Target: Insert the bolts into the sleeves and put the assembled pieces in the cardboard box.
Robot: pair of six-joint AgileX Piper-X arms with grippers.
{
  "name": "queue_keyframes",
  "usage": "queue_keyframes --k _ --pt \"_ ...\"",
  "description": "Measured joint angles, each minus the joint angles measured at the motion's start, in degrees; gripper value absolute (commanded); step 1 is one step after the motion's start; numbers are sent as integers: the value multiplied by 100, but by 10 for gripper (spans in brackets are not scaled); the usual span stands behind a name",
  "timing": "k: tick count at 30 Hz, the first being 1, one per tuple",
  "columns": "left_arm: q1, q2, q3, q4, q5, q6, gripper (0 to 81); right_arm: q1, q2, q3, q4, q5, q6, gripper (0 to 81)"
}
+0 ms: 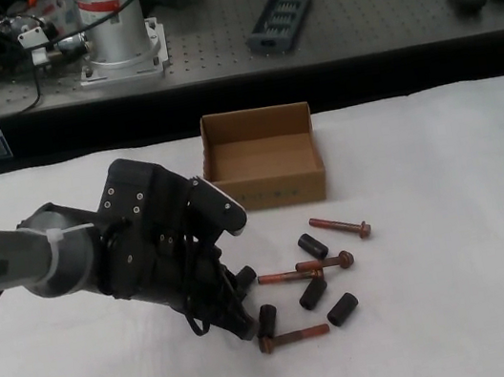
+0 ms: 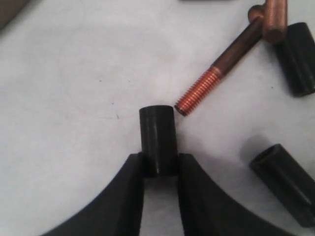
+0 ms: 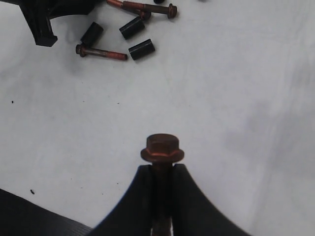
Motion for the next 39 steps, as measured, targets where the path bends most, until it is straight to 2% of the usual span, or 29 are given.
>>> queue_keyframes --k 11,16,20,28,33,39 --pt "0 -86 -47 64 -126 0 6 0 0 0 0 0 0 29" --pt "13 -730 -47 607 -294 -86 6 0 0 0 0 0 -193 29" --pt "13 -1135 -19 880 -86 -396 6 0 0 0 -61 -4 -282 29" --pt "13 -2425 873 983 1007 -1398 6 0 148 0 -736 -491 -209 29" --pt "13 -3154 1378 812 1735 -1957 6 0 696 0 -1529 -1028 153 29" --pt "13 -4168 1902 210 2928 -2817 6 0 1609 0 -3153 -2174 1211 29"
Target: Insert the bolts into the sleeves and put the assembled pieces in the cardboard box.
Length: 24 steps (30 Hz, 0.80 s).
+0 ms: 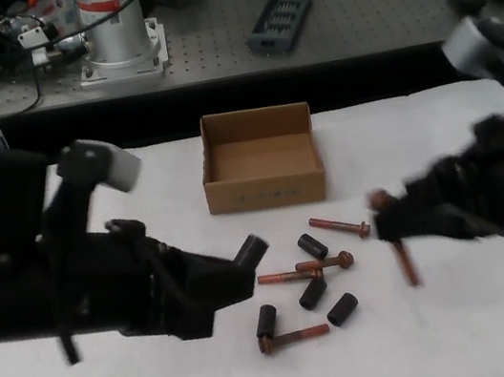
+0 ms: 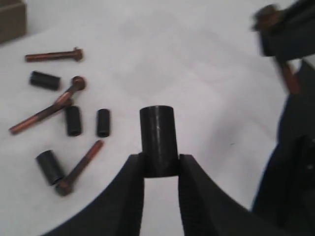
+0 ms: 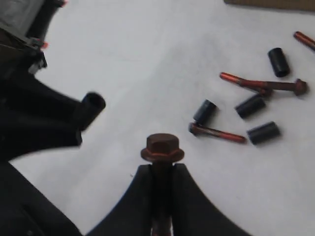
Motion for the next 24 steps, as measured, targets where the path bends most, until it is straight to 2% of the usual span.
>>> queue_keyframes --k 4,8,13,24 --pt "0 -329 115 -58 430 -290 6 0 386 8 -1705 -732 1279 29" --pt "0 -611 157 -58 788 -478 6 0 535 8 -2926 -893 2241 29" --pt "0 -693 157 -113 1106 -671 6 0 535 8 -3207 -977 2486 29" --pt "0 -693 157 -757 1154 -1065 6 284 535 8 -3553 -1110 2779 29"
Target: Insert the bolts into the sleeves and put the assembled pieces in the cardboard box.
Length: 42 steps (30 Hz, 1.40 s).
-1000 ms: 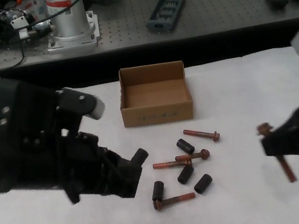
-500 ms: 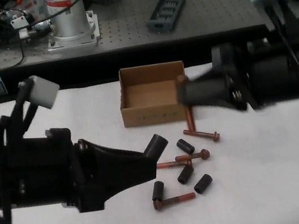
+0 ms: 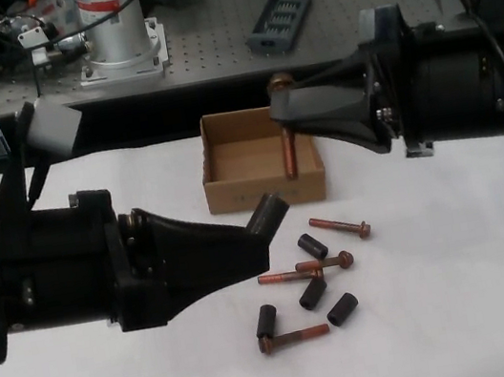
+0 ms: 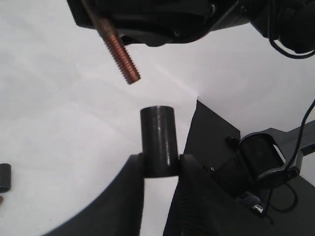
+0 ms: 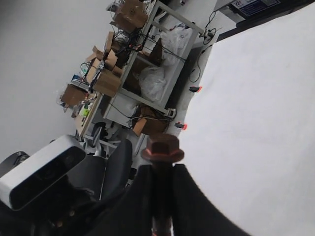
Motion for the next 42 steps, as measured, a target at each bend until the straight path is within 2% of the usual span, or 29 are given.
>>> queue_keyframes --k 8,26,42 --pt "0 0 0 -27 -34 -15 6 249 0 0 -248 -15 76 29" --pt "0 0 0 -254 -129 -254 6 46 0 0 -283 100 76 29" --pt "-14 0 14 -608 -635 -445 6 50 0 0 -283 262 76 29"
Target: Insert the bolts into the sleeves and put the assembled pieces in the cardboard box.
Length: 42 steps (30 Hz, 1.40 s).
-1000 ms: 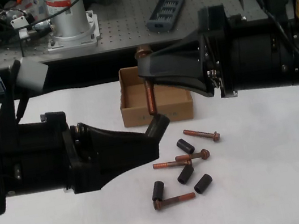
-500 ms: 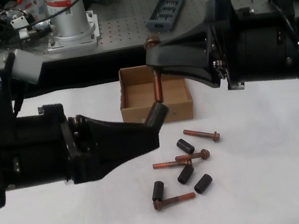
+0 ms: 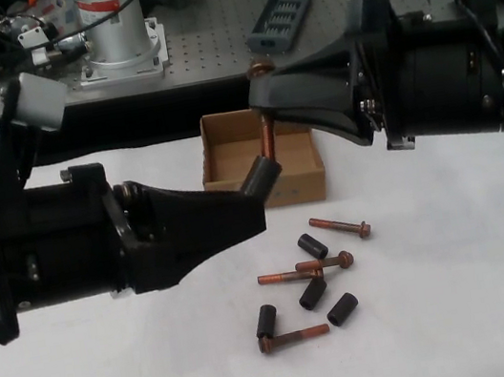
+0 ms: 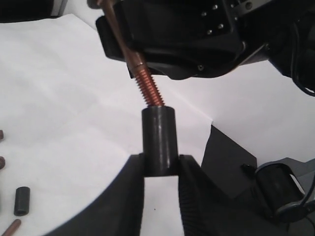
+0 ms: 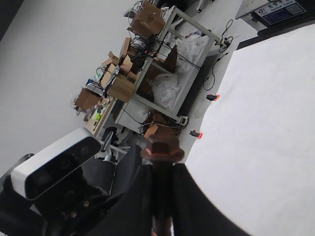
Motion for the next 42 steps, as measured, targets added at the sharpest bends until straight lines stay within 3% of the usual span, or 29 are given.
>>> queue_keyframes --k 17,29,42 --pt "0 -15 0 -14 -466 -13 6 180 -40 0 0 982 -37 29" --pt "0 -15 0 -14 -612 -13 6 195 -71 0 0 991 -65 29" --pt "0 -15 0 -14 -608 -13 6 184 -71 0 717 860 -854 29"
